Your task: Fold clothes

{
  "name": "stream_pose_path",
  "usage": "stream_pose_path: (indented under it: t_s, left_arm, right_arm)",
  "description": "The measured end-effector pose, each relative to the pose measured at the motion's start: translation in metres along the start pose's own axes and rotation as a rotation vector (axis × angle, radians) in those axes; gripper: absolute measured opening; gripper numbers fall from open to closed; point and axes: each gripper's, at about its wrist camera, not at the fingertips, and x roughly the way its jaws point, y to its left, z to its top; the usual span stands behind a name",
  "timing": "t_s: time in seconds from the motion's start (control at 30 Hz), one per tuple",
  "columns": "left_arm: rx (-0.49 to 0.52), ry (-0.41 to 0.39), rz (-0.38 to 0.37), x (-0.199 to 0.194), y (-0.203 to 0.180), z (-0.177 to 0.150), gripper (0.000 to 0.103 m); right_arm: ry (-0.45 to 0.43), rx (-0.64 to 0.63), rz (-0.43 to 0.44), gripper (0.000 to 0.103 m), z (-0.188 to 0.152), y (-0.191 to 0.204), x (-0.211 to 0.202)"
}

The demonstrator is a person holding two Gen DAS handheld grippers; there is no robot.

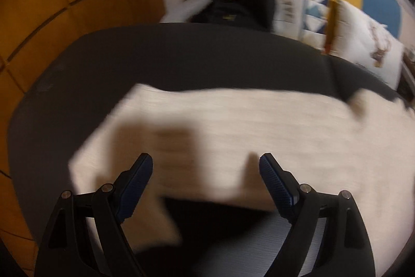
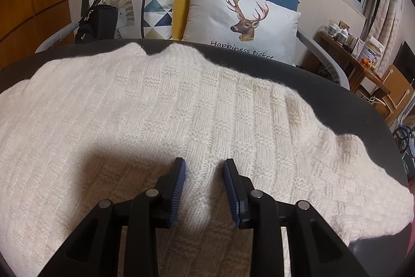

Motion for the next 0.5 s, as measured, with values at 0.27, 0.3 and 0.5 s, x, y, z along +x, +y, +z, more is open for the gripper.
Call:
stream_pose_path:
  t_s: [0.27, 0.3, 0.5]
  left_arm:
    - [-0.046, 0.027, 0.270, 0.027, 0.094, 0.015, 0.088]
    - [-0.060, 0.031, 0.294, 0.028, 0.105, 0.017, 0.088]
    - [-0.176, 0.000, 0.414, 0.015, 0.149, 0.016, 0.088]
  right_arm:
    - [0.000, -0.019, -0.024, 0.030, 0.001, 0.003, 0.000]
    - [-0.001, -0.022, -0.028, 0.030, 0.001, 0.004, 0.001]
    - [-0.001, -0.024, -0.032, 0.030, -0.001, 0.006, 0.001]
